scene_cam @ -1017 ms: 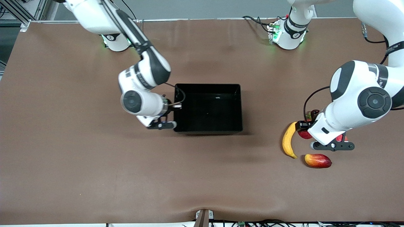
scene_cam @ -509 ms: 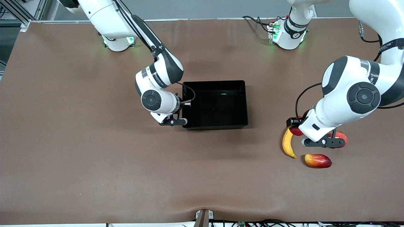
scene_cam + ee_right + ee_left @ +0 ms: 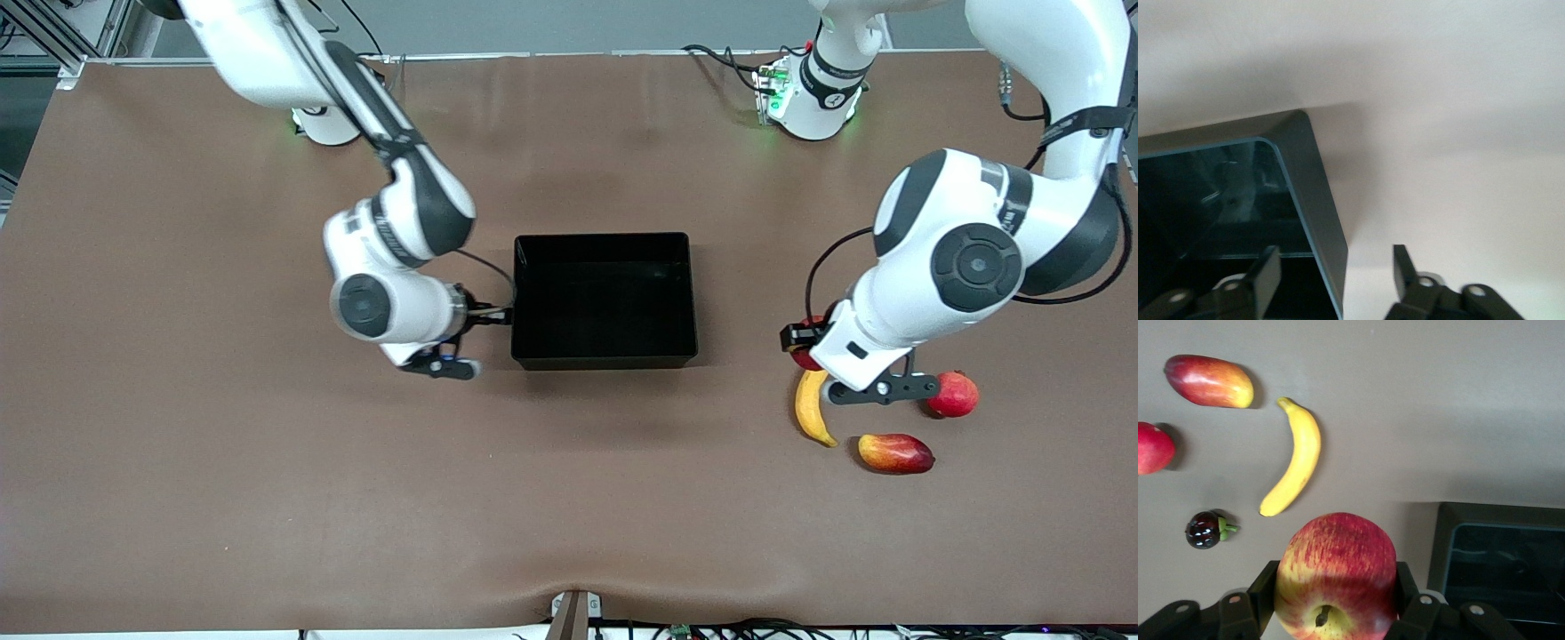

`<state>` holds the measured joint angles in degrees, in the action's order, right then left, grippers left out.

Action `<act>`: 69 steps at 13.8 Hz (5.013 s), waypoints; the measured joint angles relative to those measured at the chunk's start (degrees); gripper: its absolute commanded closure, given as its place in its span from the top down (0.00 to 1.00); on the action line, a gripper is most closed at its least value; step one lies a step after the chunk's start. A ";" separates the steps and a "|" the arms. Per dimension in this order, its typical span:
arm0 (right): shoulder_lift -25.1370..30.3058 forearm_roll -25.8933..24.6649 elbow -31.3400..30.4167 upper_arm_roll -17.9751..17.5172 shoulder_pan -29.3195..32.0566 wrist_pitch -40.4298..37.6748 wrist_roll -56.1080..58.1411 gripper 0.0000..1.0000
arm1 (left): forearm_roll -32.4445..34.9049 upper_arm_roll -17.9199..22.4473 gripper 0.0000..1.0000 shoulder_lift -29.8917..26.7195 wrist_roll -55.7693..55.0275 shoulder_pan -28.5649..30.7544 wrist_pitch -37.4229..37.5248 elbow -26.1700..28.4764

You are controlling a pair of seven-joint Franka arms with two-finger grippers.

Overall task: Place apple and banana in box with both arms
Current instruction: 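Carry the apple in the left gripper while the right gripper retracts, then lower the apple into the black box and open the left gripper, then move the left gripper down to the yellow banana, then grasp the banana by its middle with the left gripper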

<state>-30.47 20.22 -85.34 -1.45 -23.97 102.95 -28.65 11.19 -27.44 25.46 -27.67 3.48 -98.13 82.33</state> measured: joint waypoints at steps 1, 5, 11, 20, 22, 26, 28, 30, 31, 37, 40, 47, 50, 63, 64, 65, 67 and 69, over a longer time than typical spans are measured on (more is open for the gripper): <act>0.95 -0.28 3.52 0.15 2.69 -4.71 0.00 1.00 | -0.01 -0.10 0.00 0.00 -1.24 -0.76 0.13 0.02; 2.42 -2.35 15.46 0.47 15.85 -21.29 3.76 1.00 | -0.10 -0.85 0.00 0.14 -8.89 -5.91 0.58 0.42; 6.61 -13.69 22.55 0.32 28.49 -30.77 15.35 1.00 | -0.29 -0.98 0.00 4.43 -23.05 -17.84 -1.57 1.79; 30.20 -20.67 4.54 0.21 30.07 -26.95 22.75 1.00 | -0.02 -0.61 0.00 7.98 -29.73 -20.07 -21.05 19.44; 31.85 -20.73 2.66 0.11 30.07 -26.87 23.06 1.00 | -0.02 -0.45 0.00 8.01 -29.73 -19.89 -22.27 21.34; 31.90 -20.73 1.72 -1.13 28.58 -26.71 23.60 1.00 | -0.01 0.05 0.00 9.40 -29.73 -19.61 -25.89 22.84; 31.90 -20.73 1.72 -1.45 27.56 -26.71 23.59 1.00 | -0.02 0.17 0.00 10.79 -29.73 -19.43 -28.40 22.77; 31.91 -20.73 1.99 -1.42 27.44 -26.65 23.60 1.00 | -0.02 0.20 0.99 10.76 -29.73 -19.38 -28.72 22.65; 31.91 -20.73 2.32 -1.34 27.47 -26.63 23.60 1.00 | -0.02 0.21 1.00 10.76 -29.73 -19.37 -28.81 22.62; 31.88 -20.73 3.16 -0.34 27.59 -26.81 24.17 1.00 | -0.01 0.04 1.00 6.53 -29.75 -19.36 -14.32 13.19; 31.87 -20.72 3.16 7.98 20.59 -27.03 24.82 1.00 | 0.01 0.31 1.00 -0.71 -29.75 -18.19 -4.86 5.87; 31.81 -20.73 3.16 14.60 15.37 -27.04 28.70 1.00 | 0.11 0.85 1.00 -0.85 -2.03 -1.62 -4.18 6.90; 31.80 -20.73 3.16 14.71 15.34 -27.19 29.11 1.00 | 0.15 0.99 1.00 3.11 10.62 4.33 -11.34 10.07; 31.79 -20.73 3.16 15.35 15.36 -27.93 29.15 1.00 | 14.94 1.09 0.34 15.09 13.92 8.52 -29.69 17.16; 31.79 -20.73 3.16 15.49 15.40 -27.94 29.15 1.00 | 15.59 1.10 0.01 15.27 13.75 8.62 -30.15 17.54; 31.79 -20.73 3.16 15.59 15.45 -27.95 29.15 1.00 | 15.81 1.10 0.00 15.29 13.55 8.68 -30.33 17.83; 31.77 -20.73 3.16 15.76 15.55 -27.98 29.15 1.00 | 15.96 1.03 0.00 15.28 13.04 8.69 -30.43 17.97; 31.75 -20.73 3.15 15.88 15.56 -27.99 29.15 1.00 | 16.08 0.59 0.00 14.89 12.80 8.66 -30.57 17.90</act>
<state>1.28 -0.51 -82.19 14.43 -8.40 74.96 0.50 27.27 -26.85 40.35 -14.87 12.15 -128.70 100.23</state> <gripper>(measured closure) 0.000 0.634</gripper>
